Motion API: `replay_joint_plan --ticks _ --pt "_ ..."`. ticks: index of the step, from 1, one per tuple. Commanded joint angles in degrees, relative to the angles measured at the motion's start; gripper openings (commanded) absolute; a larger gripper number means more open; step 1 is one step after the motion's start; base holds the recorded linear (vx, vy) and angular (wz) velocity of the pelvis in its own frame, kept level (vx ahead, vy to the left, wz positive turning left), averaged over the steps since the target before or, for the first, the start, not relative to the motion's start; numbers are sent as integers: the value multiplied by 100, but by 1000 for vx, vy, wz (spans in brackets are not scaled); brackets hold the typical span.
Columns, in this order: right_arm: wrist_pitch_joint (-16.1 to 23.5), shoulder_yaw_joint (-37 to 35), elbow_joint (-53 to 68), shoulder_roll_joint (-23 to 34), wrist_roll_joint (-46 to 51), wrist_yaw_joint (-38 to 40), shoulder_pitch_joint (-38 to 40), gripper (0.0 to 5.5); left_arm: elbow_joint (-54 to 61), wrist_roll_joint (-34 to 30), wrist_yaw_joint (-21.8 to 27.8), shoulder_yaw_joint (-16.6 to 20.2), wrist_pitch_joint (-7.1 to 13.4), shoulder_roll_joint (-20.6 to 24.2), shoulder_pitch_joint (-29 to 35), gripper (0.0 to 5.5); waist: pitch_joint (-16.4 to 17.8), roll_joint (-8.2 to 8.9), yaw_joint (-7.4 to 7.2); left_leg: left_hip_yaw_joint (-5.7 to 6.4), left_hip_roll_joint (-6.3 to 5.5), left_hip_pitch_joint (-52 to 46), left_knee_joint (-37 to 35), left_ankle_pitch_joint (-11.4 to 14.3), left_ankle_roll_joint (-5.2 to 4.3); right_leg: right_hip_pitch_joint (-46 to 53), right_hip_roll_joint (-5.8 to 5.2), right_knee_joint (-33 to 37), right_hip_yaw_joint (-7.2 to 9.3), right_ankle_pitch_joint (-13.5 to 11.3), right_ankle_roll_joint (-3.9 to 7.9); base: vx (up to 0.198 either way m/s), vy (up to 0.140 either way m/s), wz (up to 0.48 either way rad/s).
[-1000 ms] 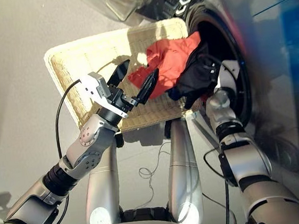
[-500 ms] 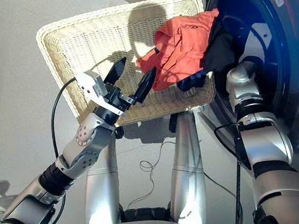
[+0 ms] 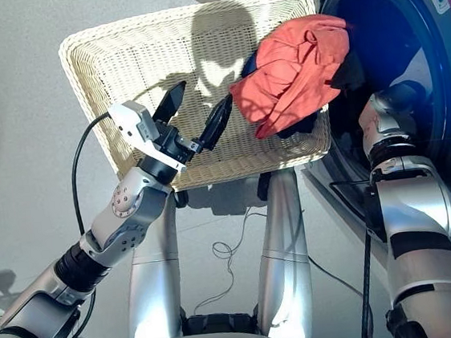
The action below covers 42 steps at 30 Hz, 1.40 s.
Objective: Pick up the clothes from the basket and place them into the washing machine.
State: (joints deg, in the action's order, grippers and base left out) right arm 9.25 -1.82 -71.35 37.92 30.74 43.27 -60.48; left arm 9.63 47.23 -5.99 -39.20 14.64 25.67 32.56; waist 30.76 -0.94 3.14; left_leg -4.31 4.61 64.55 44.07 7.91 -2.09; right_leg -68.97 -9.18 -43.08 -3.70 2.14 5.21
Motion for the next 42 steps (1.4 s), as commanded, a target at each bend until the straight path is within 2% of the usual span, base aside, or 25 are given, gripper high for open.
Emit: replay_joint_plan --ticks 1,4,5,6,7,8,9,11,13,17,23,28,31,33,36,40,42 --pt "466 -6 -148 1392 499 577 -98 0 796 42 -12 127 210 -120 -102 550 -97 -353 -209 42 238 -331 -126 140 -289 489 -12 123 -71 396 277 0 0 0" --pt "509 -56 -194 1406 744 573 -106 0 784 69 -45 130 213 -98 -66 550 -97 -370 -192 31 240 -322 -146 85 -288 487 -15 151 -73 347 278 0 0 0" --pt "512 -55 -220 1405 796 541 -93 0 779 75 -46 117 209 -103 -84 550 -97 -374 -192 32 242 -368 -112 149 -295 529 -14 112 -70 412 277 0 0 0" --pt "537 -76 -223 1405 856 552 -105 0 782 80 -51 126 213 -103 -65 550 -97 -377 -196 23 242 -337 -137 88 -287 499 -15 139 -75 352 275 0 0 0" --pt "558 -66 -221 1384 910 482 -82 0 776 76 -53 98 220 -101 -82 550 -97 -381 -191 27 247 -393 -126 148 -295 545 -17 108 -72 416 277 0 0 0" --pt "551 -55 -248 1368 949 469 -91 218 771 90 -61 102 228 -93 -72 550 -97 -378 -189 24 249 -395 -132 137 -295 546 -13 113 -73 407 276 0 0 0" --pt "581 17 -171 1264 994 341 -72 550 772 76 -66 87 234 -100 -74 550 -97 -373 -184 26 260 -412 -134 148 -298 562 -13 111 -70 416 274 0 0 0" --pt "652 30 -89 1162 986 359 -54 550 767 84 -67 99 232 -117 -58 550 -97 -356 -195 19 256 -382 -173 79 -288 540 -6 163 -81 341 267 0 0 0" --pt "744 102 253 919 834 342 72 550 762 64 -74 96 241 -148 -82 550 -97 -335 -219 15 262 -435 -168 125 -290 596 -2 155 -73 389 264 0 0 0" --pt "814 325 1268 228 115 294 568 550 706 -37 -88 161 288 -264 -64 550 -97 -259 -272 -7 268 -522 -217 110 -277 672 32 175 -56 399 235 0 0 0" --pt "879 666 3272 -989 -888 -169 1831 550 580 -157 -69 338 344 -441 -132 550 -97 -91 -406 -36 274 -627 -257 92 -250 774 87 220 -62 389 207 0 0 0" --pt "821 1015 4405 -1540 -1382 -791 2853 550 566 -136 5 477 322 -445 -301 550 -97 30 -489 -45 274 -752 -355 55 -233 887 86 333 -54 350 212 0 0 0" --pt "857 1323 4838 -1671 -1511 -1214 3182 550 603 -98 50 576 337 -421 -414 550 -97 71 -502 -48 277 -799 -395 35 -227 953 90 389 -42 323 210 0 0 0" --pt "940 1587 5185 -1697 -1233 -1784 3415 550 647 -66 112 653 312 -408 -482 550 -97 100 -514 -50 280 -838 -430 7 -233 990 94 421 -45 301 213 0 0 0" --pt "926 1915 5503 -1503 -1242 -2309 3547 550 678 -44 247 686 273 -378 -593 550 -97 133 -517 -37 285 -886 -479 -21 -239 1040 83 455 -44 278 217 0 0 0" --pt "787 2252 5602 -1280 -1988 -2371 3288 550 658 -92 364 733 321 -336 -612 550 -97 150 -482 -23 289 -939 -514 -47 -260 1113 70 475 -23 278 219 0 0 0" --pt "755 2292 5461 -1354 -1839 -2433 3153 550 651 -81 406 715 318 -367 -601 550 -97 156 -466 -20 286 -951 -514 -54 -260 1121 66 466 -19 274 215 0 0 0"
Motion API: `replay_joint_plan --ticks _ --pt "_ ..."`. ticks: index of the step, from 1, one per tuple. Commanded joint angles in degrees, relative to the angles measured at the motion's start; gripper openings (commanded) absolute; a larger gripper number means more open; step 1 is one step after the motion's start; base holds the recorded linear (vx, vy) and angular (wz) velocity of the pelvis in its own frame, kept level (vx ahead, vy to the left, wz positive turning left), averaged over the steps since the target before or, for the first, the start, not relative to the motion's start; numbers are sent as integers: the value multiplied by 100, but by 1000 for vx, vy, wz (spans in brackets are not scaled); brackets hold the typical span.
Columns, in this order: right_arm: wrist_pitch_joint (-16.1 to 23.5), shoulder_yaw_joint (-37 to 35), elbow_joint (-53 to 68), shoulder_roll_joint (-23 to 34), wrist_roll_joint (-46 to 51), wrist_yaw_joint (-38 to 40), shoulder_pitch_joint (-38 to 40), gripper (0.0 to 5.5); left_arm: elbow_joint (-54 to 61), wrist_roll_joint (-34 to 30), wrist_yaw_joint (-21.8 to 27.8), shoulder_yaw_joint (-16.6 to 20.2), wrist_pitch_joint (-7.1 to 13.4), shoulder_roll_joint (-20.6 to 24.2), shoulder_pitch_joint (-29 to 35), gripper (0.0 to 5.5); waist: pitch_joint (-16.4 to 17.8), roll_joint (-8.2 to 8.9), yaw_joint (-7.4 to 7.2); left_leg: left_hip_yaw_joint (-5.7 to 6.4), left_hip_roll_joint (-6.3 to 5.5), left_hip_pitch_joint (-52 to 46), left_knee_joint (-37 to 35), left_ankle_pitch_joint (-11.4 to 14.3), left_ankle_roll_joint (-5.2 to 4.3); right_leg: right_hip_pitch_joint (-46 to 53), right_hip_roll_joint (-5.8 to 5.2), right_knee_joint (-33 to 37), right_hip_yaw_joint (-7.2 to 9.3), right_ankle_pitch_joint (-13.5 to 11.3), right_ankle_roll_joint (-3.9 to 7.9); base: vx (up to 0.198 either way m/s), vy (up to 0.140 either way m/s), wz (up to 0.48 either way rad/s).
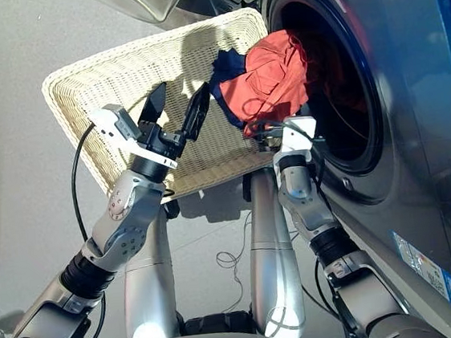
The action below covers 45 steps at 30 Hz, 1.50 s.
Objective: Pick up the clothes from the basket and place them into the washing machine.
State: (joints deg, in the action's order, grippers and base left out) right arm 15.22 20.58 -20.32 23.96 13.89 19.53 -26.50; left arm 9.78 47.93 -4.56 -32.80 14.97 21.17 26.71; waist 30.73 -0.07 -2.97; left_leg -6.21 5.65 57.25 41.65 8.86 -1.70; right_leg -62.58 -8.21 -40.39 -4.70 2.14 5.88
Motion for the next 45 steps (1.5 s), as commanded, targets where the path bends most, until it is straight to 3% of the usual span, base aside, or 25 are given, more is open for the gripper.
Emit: replay_joint_plan --ticks 1,8,17,28,37,45 --pt "112 99 277 22 -188 -100 -345 550 637 -157 268 77 281 65 -17 550 -94 73 160 169 179 -235 -274 -150 -298 495 -32 203 82 271 144 0 0 0" --pt "-219 385 -872 109 -719 -41 -1442 550 666 -109 319 35 282 -3 21 550 -94 -21 320 191 173 -240 -294 -172 -313 525 -53 224 103 251 141 0 0 0" --pt "-487 615 -3136 -24 -454 -302 -2544 550 702 -19 432 -144 208 -110 74 550 -94 -171 536 209 166 -141 -312 -200 -335 481 -69 289 171 214 121 0 0 0" --pt "-770 877 -4702 -199 -428 -748 -3145 550 687 -180 418 -222 136 -177 141 550 -94 -357 734 238 129 105 -264 -205 -342 284 -91 277 239 219 119 0 0 0" --pt "-1086 1215 -5155 -571 -967 -1051 -3340 550 643 -387 320 -148 29 -221 187 550 -94 -429 753 245 131 325 -211 -200 -348 46 -99 215 292 224 113 0 0 0" --pt "-1235 1246 -5254 -531 -1254 -989 -3499 550 659 -489 252 -39 -51 -192 196 550 -94 -410 702 240 130 371 -227 -198 -350 -13 -92 222 307 219 105 0 0 0"
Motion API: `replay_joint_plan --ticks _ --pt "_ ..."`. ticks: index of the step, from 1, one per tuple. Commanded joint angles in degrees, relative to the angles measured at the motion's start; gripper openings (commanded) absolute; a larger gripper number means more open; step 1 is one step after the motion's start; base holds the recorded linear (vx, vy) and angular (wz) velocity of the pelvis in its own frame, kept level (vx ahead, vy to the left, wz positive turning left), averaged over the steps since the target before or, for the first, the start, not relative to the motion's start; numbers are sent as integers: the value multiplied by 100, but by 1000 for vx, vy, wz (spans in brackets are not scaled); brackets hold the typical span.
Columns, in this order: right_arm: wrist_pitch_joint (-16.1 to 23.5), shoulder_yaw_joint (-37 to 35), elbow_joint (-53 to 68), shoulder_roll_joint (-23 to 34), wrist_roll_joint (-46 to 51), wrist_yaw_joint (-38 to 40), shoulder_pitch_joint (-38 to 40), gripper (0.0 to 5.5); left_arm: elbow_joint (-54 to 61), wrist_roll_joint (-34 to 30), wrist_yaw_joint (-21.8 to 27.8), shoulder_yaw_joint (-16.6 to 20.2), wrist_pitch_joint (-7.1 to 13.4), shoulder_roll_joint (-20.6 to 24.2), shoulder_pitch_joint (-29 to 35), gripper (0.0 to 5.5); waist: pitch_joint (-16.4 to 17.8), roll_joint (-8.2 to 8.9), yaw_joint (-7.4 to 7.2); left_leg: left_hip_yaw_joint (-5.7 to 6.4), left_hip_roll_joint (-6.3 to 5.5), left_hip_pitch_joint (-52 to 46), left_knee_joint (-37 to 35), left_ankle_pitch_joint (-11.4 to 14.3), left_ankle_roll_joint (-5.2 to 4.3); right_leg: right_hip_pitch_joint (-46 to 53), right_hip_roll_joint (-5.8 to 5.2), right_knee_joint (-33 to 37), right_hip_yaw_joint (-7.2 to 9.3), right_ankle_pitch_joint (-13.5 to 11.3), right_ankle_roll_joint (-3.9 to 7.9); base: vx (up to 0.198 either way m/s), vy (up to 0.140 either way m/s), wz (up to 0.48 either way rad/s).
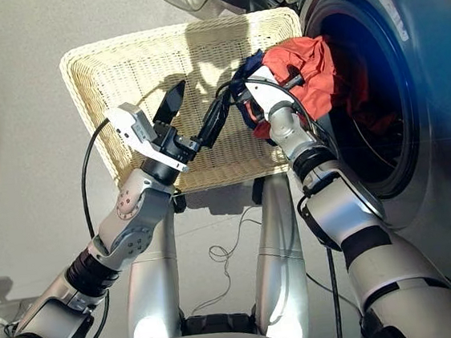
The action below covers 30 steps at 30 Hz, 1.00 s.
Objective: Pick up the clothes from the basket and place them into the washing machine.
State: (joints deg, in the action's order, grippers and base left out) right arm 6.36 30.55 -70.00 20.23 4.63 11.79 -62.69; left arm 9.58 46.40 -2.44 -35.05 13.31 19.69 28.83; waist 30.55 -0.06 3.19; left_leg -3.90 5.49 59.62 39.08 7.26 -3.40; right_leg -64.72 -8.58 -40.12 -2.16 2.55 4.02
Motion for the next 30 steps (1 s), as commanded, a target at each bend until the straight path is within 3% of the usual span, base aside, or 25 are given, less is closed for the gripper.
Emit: replay_joint_plan --ticks 1,2,4,6,7,8,20,30 --pt "-350 248 -286 -159 -329 -215 119 550 679 -335 40 186 115 -44 -16 550 -76 -411 87 9 146 133 29 -38 -180 201 -55 195 52 178 292 0 0 0" --pt "-369 276 -294 -144 -400 -214 100 550 664 -336 36 178 113 -41 12 550 -76 -402 80 9 150 133 20 -43 -181 198 -54 197 53 174 300 0 0 0" --pt "-394 276 -358 -121 -479 -206 96 265 650 -345 39 157 109 -55 31 550 -76 -387 69 5 147 127 21 -42 -181 203 -52 202 57 173 299 0 0 0" --pt "-403 205 -382 -84 -432 -196 98 129 643 -374 41 167 103 -49 62 550 -76 -367 37 3 144 109 0 -42 -181 215 -47 216 59 171 309 0 0 0" --pt "-406 162 -408 -64 -399 -180 111 37 634 -368 44 162 96 -55 72 550 -76 -367 34 8 145 104 -1 -40 -180 220 -48 228 57 167 311 0 0 0" --pt "-403 142 -435 -41 -380 -184 125 0 630 -371 40 151 87 -54 82 550 -76 -369 36 5 148 87 -23 -43 -178 234 -48 237 54 168 315 0 0 0" --pt "-285 122 -11 588 -579 117 307 0 703 -378 13 218 136 42 78 550 -76 -272 -69 18 148 51 -83 -56 -183 231 -71 245 57 156 312 0 0 0" --pt "-187 -443 -181 1006 -137 430 727 0 707 -294 -30 195 191 86 86 550 -76 -200 -137 19 131 4 -63 -36 -163 287 -81 250 49 161 320 0 0 0"
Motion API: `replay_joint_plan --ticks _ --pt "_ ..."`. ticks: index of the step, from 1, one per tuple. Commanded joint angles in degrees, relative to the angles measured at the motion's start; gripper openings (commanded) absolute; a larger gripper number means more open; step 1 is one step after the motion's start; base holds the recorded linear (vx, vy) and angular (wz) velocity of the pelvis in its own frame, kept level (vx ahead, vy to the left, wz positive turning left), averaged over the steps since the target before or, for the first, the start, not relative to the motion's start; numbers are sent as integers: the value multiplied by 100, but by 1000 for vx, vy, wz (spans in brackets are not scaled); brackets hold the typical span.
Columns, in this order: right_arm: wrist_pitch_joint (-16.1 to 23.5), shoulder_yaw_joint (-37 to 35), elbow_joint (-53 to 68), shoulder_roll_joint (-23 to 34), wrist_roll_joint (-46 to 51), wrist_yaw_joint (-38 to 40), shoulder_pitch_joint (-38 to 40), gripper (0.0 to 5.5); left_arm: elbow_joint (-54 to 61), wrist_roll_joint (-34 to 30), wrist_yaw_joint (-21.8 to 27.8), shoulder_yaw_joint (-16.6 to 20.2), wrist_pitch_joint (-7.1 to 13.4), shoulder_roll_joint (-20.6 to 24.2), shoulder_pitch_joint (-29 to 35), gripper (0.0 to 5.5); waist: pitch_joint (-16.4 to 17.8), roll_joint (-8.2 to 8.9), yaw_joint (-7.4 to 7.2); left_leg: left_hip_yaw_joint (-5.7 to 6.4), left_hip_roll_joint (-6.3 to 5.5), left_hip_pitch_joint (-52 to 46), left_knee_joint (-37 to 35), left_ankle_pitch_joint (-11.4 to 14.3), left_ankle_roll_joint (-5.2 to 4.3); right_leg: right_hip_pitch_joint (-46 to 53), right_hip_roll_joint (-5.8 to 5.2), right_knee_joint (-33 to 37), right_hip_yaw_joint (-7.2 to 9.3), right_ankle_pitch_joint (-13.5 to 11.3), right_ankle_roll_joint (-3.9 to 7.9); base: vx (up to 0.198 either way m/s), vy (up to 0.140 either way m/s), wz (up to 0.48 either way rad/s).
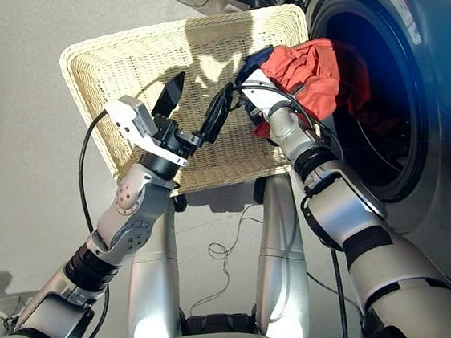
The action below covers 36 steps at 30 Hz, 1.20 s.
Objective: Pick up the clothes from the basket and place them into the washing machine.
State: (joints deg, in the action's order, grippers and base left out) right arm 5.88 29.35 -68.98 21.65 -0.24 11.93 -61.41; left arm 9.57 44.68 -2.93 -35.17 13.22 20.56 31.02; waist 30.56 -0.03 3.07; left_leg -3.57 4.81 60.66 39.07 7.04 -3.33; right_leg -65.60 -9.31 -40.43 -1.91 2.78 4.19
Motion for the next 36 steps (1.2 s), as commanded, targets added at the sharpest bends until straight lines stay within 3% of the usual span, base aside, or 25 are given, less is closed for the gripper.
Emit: replay_joint_plan --ticks 1,8,11,14,21,26,36 --pt "-140 -325 -280 865 350 417 603 0 708 -122 18 204 201 -2 -134 550 -77 -203 -123 -15 200 -102 -62 -14 -170 376 -7 281 24 138 302 0 0 0" --pt "442 -1505 1629 982 1070 1428 1524 0 777 -135 -49 337 306 79 -257 550 -77 -182 -245 -47 201 -108 57 74 -142 332 -16 135 -46 222 316 0 0 0" --pt "668 -2093 2436 911 1038 1911 2044 0 769 -79 -43 360 375 71 -299 550 -77 -185 -298 -40 187 -95 68 84 -132 313 -25 93 -47 258 323 0 0 0" --pt "628 -2283 2713 1027 622 2206 2375 0 771 -67 -31 353 418 145 -302 550 -77 -181 -347 -45 196 -94 82 80 -130 317 -17 85 -70 274 324 0 0 0" --pt "849 -3031 2864 963 734 2926 2827 0 851 -105 -112 342 489 256 -344 550 -77 -163 -413 -32 184 -51 122 107 -111 280 8 36 -95 278 343 0 0 0" --pt "989 -3395 2470 1098 1109 3261 2631 0 865 -66 -137 317 533 264 -334 550 -77 -184 -399 -13 169 -19 120 112 -104 279 -3 72 -87 275 369 0 0 0" --pt "1141 -3957 1388 2104 2221 3652 1902 0 914 40 -219 197 534 337 -262 550 -77 -258 -365 15 137 -2 143 87 -122 269 -51 45 -110 218 388 0 0 0"
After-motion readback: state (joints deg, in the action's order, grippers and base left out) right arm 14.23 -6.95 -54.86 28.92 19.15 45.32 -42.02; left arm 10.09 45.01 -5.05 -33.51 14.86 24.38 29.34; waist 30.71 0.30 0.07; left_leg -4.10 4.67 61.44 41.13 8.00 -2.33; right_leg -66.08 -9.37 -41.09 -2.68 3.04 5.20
